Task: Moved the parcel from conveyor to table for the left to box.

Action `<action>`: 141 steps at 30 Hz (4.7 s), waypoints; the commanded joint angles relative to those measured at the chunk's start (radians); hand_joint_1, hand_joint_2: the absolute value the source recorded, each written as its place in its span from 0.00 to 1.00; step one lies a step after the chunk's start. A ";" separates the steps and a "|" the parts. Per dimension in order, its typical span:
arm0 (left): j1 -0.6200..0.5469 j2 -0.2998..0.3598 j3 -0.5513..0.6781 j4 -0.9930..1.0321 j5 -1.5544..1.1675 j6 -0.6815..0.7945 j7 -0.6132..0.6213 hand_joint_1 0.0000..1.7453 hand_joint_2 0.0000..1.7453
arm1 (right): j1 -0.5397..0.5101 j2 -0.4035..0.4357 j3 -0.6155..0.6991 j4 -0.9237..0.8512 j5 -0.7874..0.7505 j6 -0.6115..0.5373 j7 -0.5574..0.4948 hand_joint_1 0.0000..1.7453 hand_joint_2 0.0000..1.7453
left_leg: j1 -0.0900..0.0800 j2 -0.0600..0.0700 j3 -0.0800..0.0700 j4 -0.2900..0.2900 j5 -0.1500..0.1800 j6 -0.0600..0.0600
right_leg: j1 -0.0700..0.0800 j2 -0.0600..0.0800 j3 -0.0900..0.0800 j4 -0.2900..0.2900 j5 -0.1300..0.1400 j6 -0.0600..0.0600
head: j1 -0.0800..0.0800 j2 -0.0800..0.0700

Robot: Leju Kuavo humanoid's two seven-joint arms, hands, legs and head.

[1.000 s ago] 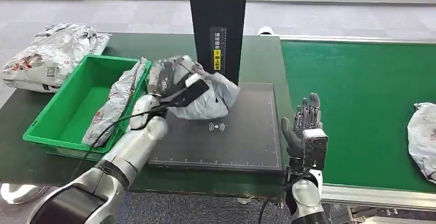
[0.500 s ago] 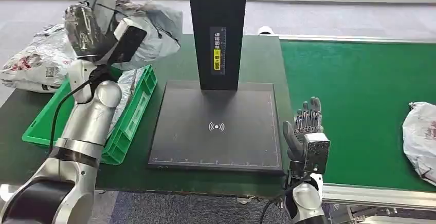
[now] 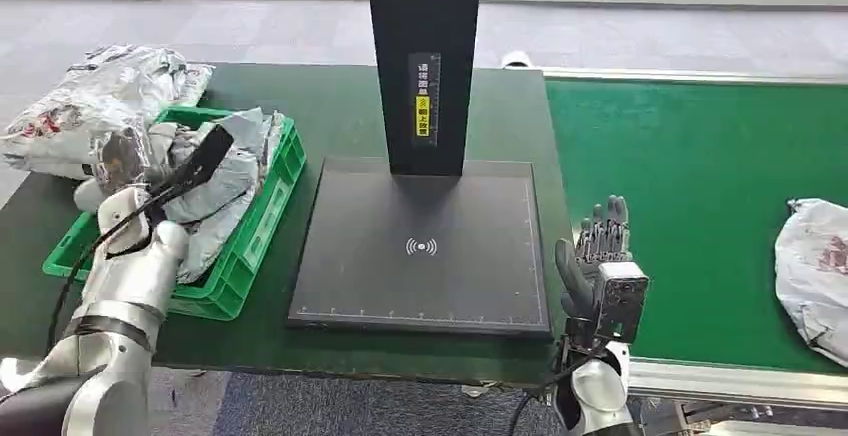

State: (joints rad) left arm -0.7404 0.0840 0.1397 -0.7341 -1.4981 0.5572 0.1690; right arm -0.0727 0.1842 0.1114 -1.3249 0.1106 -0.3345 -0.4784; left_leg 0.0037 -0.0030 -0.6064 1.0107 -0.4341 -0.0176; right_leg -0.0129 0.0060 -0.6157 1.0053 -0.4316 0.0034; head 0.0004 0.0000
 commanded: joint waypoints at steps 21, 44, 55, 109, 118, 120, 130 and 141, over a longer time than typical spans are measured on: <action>-0.182 -0.092 0.486 0.298 0.723 -0.060 -0.549 0.00 0.00 | 0.017 -0.021 -0.045 -0.004 0.062 0.036 0.075 0.00 0.00 | 0.001 -0.004 0.001 0.000 -0.001 0.001 | 0.000 -0.004 0.003 -0.002 0.000 0.000 | 0.000 0.000; 0.056 -0.203 -0.153 -0.065 1.165 -0.434 -0.667 0.00 1.00 | -0.095 -0.066 -0.010 0.096 0.161 -0.029 0.089 0.00 1.00 | 0.001 -0.005 0.003 -0.001 0.000 0.002 | -0.001 -0.005 0.005 -0.004 0.000 0.001 | 0.000 0.000; 0.075 -0.310 -0.335 0.072 1.361 -0.671 -0.701 0.00 1.00 | -0.240 -0.044 -0.015 0.247 0.234 -0.031 0.111 0.00 1.00 | -0.001 -0.004 0.003 0.000 -0.001 0.003 | -0.003 -0.005 0.006 -0.004 0.002 0.003 | 0.000 0.000; 0.076 -0.374 -0.374 0.253 1.263 -0.395 -0.690 0.00 1.00 | -0.329 -0.328 -0.663 0.793 1.392 -0.364 0.681 0.00 1.00 | -0.002 -0.002 0.000 0.002 -0.003 0.007 | -0.004 -0.004 0.004 -0.004 0.001 0.005 | 0.000 0.000; 0.076 -0.374 -0.374 0.253 1.263 -0.395 -0.690 0.00 1.00 | -0.329 -0.328 -0.663 0.793 1.392 -0.364 0.681 0.00 1.00 | -0.002 -0.002 -0.001 0.002 -0.003 0.007 | -0.004 -0.004 0.004 -0.003 0.001 0.005 | 0.000 0.000; 0.081 -0.373 -0.373 0.247 1.261 -0.385 -0.687 0.00 1.00 | -0.360 -0.354 -0.657 0.900 1.425 -0.352 0.744 0.00 1.00 | -0.002 -0.002 0.000 0.002 -0.004 0.007 | -0.004 -0.003 0.004 -0.004 0.001 0.005 | 0.000 0.000; 0.110 -0.344 -0.363 0.223 1.268 -0.369 -0.697 0.00 1.00 | -0.444 -0.414 -0.655 1.064 1.453 -0.080 0.833 0.00 1.00 | -0.003 -0.001 -0.001 0.002 -0.003 0.007 | -0.004 -0.002 0.003 -0.003 0.002 0.005 | 0.000 0.000; 0.119 -0.326 -0.358 0.224 1.289 -0.425 -0.691 0.00 1.00 | -0.374 -0.414 -0.595 1.077 1.457 0.279 0.946 0.00 1.00 | 0.000 -0.005 0.004 0.000 -0.003 0.007 | -0.002 -0.006 0.009 -0.007 0.001 0.005 | 0.000 0.000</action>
State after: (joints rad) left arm -0.6170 -0.2709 -0.2296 -0.5394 -0.2033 0.1553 -0.5249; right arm -0.4767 -0.2316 -0.5028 -0.3350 1.5686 -0.0931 0.4669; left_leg 0.0026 -0.0069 -0.6058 1.0134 -0.4369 -0.0099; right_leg -0.0158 0.0015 -0.6100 1.0015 -0.4314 0.0106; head 0.0004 0.0000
